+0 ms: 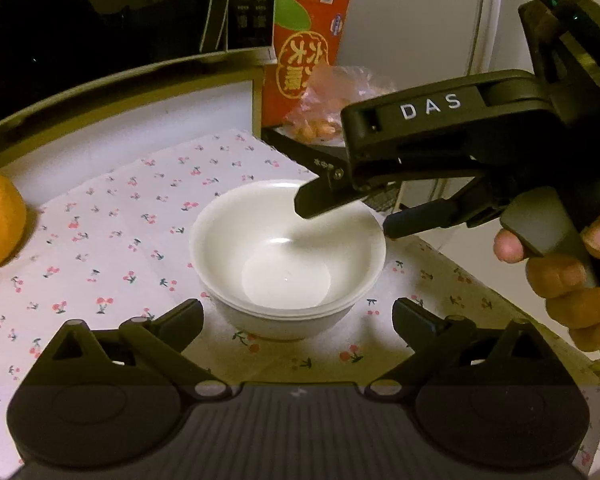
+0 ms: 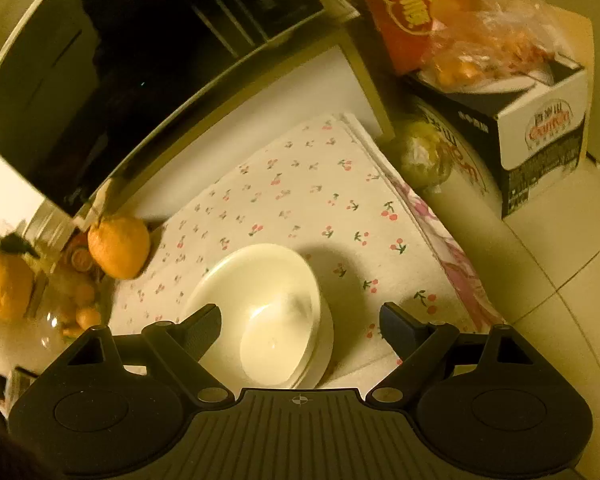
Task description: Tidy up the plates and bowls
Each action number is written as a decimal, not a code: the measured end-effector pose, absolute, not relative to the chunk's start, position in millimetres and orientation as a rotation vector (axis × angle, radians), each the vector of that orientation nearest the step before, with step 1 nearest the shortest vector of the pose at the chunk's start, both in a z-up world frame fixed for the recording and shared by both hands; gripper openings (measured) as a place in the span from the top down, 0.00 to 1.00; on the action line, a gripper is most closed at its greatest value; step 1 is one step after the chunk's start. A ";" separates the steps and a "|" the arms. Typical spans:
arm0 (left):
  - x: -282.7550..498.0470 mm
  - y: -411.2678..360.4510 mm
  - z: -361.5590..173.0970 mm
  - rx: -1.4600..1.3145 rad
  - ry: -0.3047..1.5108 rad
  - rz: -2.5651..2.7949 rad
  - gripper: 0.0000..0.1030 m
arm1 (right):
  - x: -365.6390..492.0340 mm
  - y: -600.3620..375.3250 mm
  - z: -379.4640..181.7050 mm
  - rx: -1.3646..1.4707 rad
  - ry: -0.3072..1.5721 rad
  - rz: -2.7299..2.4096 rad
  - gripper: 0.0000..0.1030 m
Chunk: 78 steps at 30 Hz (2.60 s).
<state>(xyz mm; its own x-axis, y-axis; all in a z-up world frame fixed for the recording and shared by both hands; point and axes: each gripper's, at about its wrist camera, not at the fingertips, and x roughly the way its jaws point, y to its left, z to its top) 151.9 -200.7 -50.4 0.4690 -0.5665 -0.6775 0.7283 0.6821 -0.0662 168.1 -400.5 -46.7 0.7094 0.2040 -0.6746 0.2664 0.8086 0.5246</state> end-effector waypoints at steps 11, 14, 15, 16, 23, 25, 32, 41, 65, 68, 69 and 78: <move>167.5 -207.4 -56.6 0.238 0.770 -0.808 0.14 | 179.0 -395.7 -57.7 0.653 0.830 -0.049 0.58; 173.5 -205.9 -58.7 0.215 0.795 -0.806 0.16 | 180.6 -394.9 -59.8 0.644 0.839 -0.048 0.67; 173.2 -204.3 -59.1 0.206 0.801 -0.808 0.15 | 180.7 -394.5 -60.2 0.638 0.841 -0.051 0.69; 174.4 -203.8 -59.5 0.197 0.806 -0.810 0.15 | 180.9 -394.3 -60.6 0.632 0.843 -0.053 0.70; 175.2 -202.8 -58.3 0.179 0.792 -0.807 0.16 | 180.6 -392.2 -59.2 0.607 0.842 -0.054 0.72; 174.9 -200.5 -56.4 0.166 0.784 -0.802 0.16 | 179.9 -391.0 -57.8 0.601 0.838 -0.046 0.72; 173.6 -192.1 -45.1 0.130 0.759 -0.794 0.17 | 175.1 -386.9 -47.4 0.588 0.804 -0.024 0.72; 161.8 -183.8 -25.9 0.133 0.716 -0.780 0.17 | 163.1 -377.5 -25.2 0.573 0.754 0.003 0.72; 110.3 -132.0 28.4 0.101 0.630 -0.708 0.22 | 116.9 -324.0 42.6 0.489 0.653 0.124 0.72; 105.0 -124.9 29.8 0.096 0.632 -0.706 0.22 | 110.1 -316.2 45.5 0.485 0.654 0.142 0.72; 102.5 -121.3 30.2 0.093 0.631 -0.707 0.23 | 107.7 -314.2 45.9 0.487 0.655 0.148 0.72; 77.6 -89.3 25.6 0.107 0.636 -0.712 0.23 | 84.8 -286.7 36.8 0.469 0.678 0.214 0.72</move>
